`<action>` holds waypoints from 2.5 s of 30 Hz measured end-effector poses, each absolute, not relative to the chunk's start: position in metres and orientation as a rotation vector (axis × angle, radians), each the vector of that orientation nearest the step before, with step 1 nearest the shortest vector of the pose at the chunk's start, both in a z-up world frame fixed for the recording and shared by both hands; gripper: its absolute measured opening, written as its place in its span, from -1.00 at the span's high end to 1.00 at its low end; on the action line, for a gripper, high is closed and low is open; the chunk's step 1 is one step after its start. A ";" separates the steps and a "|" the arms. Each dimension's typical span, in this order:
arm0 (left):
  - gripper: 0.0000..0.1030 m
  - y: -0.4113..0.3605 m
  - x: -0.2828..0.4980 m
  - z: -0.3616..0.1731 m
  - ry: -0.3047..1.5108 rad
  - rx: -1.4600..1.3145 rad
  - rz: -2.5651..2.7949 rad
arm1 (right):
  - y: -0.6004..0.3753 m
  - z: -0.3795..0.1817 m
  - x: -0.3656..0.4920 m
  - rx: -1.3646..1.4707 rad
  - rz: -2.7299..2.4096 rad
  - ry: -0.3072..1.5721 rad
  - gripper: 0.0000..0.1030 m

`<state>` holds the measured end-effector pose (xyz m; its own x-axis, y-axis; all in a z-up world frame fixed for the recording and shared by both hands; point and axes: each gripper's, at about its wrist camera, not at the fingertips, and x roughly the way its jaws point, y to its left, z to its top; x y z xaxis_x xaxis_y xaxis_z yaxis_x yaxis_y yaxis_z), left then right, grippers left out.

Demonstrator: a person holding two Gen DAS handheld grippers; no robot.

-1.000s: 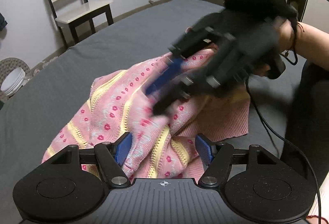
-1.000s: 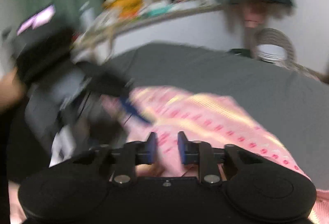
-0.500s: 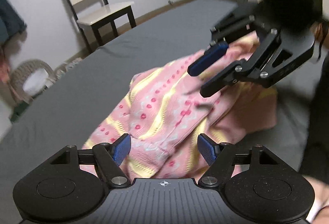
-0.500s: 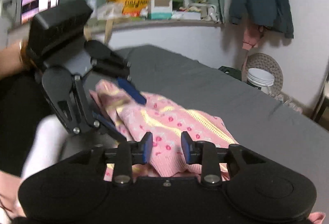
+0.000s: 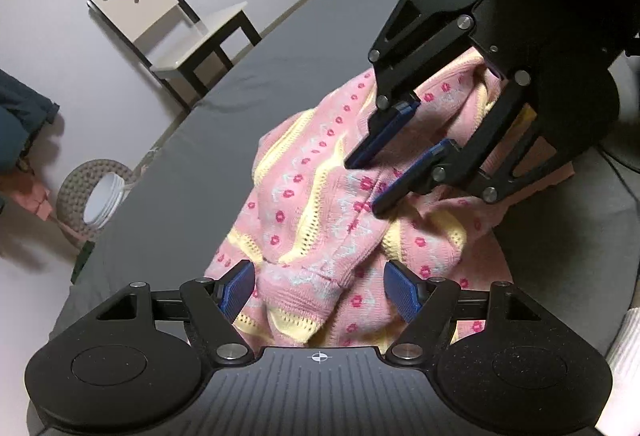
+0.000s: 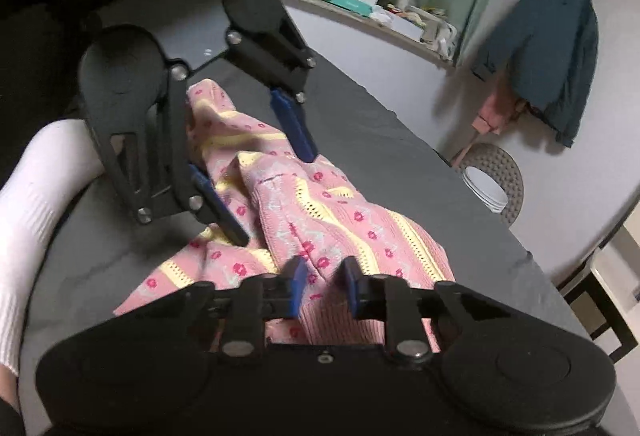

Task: Fold clothes
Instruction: 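Close the right gripper on the sweater edge beside the left gripper, then close the left gripper on the sweater cuff next to the right gripper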

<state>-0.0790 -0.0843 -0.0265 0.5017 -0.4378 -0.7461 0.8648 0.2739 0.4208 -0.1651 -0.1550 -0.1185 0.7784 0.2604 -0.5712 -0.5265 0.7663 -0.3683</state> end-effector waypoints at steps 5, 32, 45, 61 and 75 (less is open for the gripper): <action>-0.40 -0.080 -0.085 -0.019 0.438 0.916 -0.951 | -0.158 -0.107 -0.171 -0.598 0.413 0.476 0.82; -0.40 -0.073 -0.075 -0.005 0.468 0.828 -0.997 | -0.186 -0.097 -0.193 -0.613 0.442 0.594 0.42; -0.40 -0.071 -0.062 -0.008 0.495 0.823 -0.936 | -0.222 -0.094 -0.190 -0.278 0.445 0.623 0.47; -0.40 -0.067 -0.064 -0.003 0.466 0.806 -0.939 | -0.177 -0.106 -0.187 -0.539 0.392 0.521 0.85; -0.40 -0.078 -0.097 0.003 0.260 0.825 -1.086 | -0.178 -0.075 -0.209 -0.637 0.189 0.205 0.86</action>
